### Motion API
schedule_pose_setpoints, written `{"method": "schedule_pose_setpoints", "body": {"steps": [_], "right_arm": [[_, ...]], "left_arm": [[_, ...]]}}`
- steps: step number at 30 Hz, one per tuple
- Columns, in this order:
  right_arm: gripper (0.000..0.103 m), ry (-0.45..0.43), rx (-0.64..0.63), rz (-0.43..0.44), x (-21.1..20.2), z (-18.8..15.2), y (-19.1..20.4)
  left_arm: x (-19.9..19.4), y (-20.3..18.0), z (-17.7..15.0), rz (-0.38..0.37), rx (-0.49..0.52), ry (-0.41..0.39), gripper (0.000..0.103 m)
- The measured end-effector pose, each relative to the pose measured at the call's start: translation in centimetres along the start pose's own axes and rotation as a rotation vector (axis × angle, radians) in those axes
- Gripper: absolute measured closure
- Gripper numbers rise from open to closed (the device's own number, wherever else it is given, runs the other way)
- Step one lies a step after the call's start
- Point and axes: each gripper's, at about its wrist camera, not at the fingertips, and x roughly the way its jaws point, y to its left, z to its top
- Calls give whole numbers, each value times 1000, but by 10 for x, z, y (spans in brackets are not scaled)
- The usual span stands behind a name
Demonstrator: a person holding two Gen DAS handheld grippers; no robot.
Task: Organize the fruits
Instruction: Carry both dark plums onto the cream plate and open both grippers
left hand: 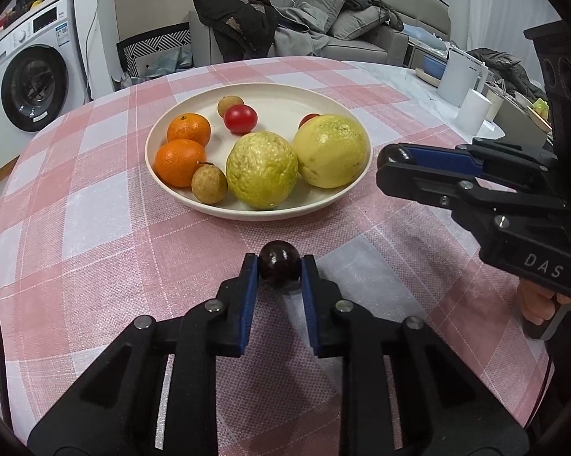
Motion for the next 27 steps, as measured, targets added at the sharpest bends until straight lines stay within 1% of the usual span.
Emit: {"method": "schedule_pose_setpoints", "body": {"steps": [5, 11, 19, 27], "right_arm": [[78, -17, 17, 2, -2, 1, -3], [78, -62, 29, 21, -10, 5, -6], [78, -106, 42, 17, -20, 16, -8], [78, -126, 56, 8, -23, 28, -12]], "left_arm": [[-12, 0, 2, -14, -1, -48, 83], [-31, -3, 6, 4, 5, -121, 83], [-60, -5, 15, 30, 8, -209, 83], [-70, -6, 32, 44, -6, -248, 83]]}}
